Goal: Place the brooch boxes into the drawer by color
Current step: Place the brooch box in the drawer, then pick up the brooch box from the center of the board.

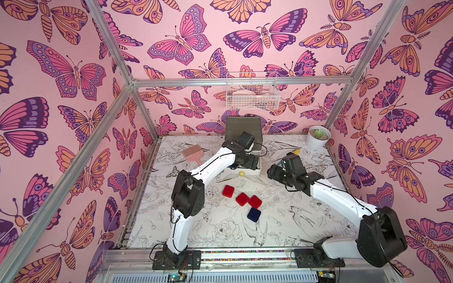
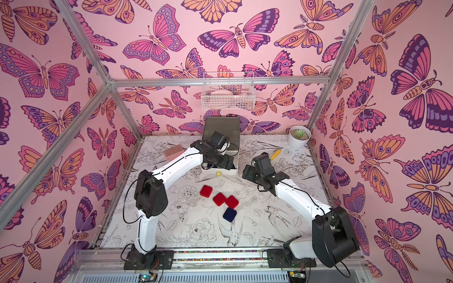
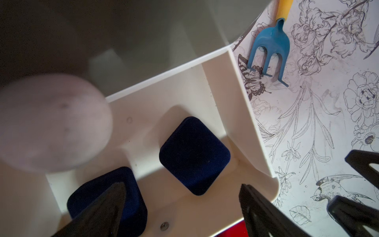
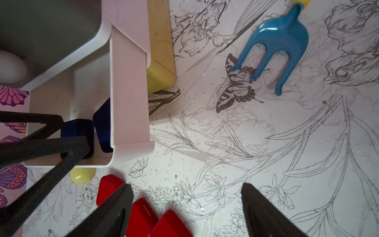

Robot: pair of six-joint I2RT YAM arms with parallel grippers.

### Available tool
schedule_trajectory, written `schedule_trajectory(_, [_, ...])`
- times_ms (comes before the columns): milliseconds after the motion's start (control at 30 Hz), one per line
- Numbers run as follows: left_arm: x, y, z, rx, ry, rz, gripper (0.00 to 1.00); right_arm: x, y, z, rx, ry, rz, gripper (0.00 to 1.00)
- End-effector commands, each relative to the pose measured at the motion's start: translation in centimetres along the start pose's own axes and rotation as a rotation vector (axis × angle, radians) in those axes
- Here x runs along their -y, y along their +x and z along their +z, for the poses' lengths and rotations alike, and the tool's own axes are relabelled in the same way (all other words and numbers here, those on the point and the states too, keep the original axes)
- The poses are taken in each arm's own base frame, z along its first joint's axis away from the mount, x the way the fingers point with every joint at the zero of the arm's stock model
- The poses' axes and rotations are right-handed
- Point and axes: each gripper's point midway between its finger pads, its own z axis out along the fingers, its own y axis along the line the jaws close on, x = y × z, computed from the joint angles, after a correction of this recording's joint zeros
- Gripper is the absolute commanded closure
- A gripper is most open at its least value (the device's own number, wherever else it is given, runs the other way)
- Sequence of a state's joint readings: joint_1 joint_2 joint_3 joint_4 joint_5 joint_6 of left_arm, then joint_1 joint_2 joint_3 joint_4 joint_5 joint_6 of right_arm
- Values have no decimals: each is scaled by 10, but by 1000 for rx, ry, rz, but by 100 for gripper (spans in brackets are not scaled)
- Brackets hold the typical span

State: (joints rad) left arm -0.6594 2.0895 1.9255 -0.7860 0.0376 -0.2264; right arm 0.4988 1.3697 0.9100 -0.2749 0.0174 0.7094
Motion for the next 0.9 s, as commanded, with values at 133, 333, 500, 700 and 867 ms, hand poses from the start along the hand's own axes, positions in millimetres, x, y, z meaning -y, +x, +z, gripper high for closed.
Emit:
schedule_trajectory(133, [10, -18, -60, 103, 45, 23, 7, -5, -14, -9, 58, -18, 8, 12])
schedule_trajectory(333, [16, 27, -94, 48, 81, 25, 8, 8, -21, -14, 112, 2, 59, 12])
schedule_trajectory(500, [32, 91, -104, -117, 106, 11, 9, 15, -28, -16, 122, -7, 86, 12])
schedule_trajectory(700, [65, 151, -96, -309, 189, -56, 9, 11, -45, -21, 148, -28, 63, 12])
schedule_trajectory(867, [76, 171, -71, -449, 141, 1, 7, 8, -61, -22, 170, -56, 77, 12])
